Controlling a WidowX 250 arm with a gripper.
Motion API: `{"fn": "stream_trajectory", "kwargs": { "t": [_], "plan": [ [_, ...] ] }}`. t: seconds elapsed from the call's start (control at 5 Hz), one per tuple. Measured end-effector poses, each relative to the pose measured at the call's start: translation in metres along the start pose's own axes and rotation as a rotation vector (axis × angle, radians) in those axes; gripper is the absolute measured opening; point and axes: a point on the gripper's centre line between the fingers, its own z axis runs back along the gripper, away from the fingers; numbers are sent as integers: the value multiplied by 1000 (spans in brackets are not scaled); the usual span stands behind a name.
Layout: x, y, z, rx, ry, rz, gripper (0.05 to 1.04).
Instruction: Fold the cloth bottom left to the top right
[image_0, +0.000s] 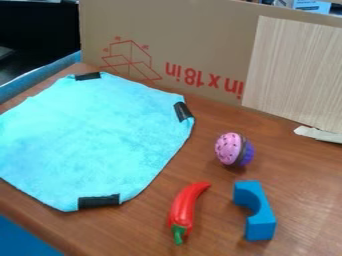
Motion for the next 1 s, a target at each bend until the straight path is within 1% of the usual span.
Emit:
{"fn": "stream_trajectory", "kwargs": {
  "t": [0.2,0.4,0.6,0.8,1.0],
  "plan": [
    [8,14,-8,16,-28,22,1000],
    [9,28,-20,38,-50,40,1000],
    [12,35,-22,39,-70,54,1000],
    [9,39,-31,52,-60,75,1000],
    [15,37,-34,77,-69,69,1000]
  ]
}}
